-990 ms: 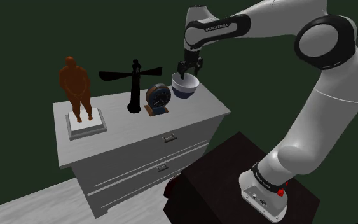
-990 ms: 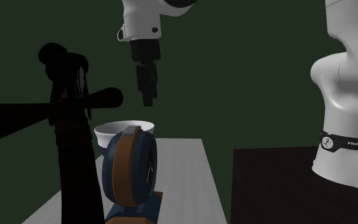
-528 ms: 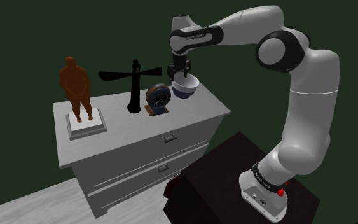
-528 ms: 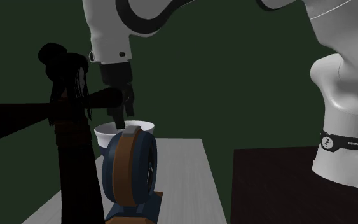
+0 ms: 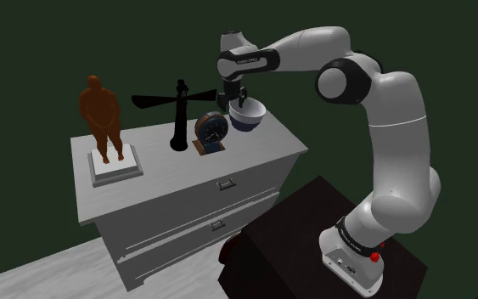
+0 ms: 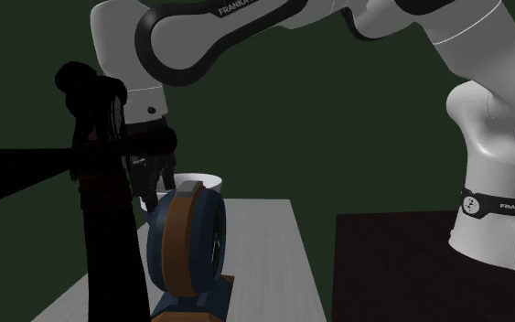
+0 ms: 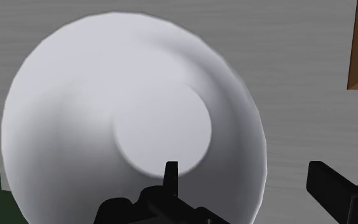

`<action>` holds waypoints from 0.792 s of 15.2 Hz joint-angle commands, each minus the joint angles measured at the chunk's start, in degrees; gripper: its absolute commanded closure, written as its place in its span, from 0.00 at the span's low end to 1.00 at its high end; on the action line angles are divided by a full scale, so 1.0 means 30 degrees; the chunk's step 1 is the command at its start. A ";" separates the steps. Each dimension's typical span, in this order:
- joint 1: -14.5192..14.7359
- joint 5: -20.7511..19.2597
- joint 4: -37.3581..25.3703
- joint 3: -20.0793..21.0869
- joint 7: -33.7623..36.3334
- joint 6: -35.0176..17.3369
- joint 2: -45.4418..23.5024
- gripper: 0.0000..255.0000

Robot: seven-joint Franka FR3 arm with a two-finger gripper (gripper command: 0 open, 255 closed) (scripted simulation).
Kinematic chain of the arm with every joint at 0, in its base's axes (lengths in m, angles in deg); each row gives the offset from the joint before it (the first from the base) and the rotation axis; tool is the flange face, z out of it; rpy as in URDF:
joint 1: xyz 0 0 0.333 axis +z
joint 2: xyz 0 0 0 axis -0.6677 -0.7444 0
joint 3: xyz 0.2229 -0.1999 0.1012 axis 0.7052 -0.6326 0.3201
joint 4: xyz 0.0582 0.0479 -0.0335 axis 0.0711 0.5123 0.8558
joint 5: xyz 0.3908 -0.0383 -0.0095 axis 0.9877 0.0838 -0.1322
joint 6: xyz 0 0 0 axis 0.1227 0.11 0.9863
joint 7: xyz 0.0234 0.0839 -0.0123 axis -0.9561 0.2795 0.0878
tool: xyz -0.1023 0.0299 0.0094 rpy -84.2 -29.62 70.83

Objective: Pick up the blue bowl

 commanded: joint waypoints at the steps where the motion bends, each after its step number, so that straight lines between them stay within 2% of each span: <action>1: -0.0003 -0.0014 -0.0035 -0.0007 0.0047 -0.0296 -0.0327 0.00; 4: -0.0006 -0.0029 0.0049 -0.0013 0.0094 -0.0570 -0.0519 0.00; 5: -0.0013 -0.0027 0.0003 -0.0014 0.0079 -0.0534 -0.0527 1.00; 12: -0.0010 -0.0028 0.0036 -0.0013 0.0087 -0.0559 -0.0521 1.00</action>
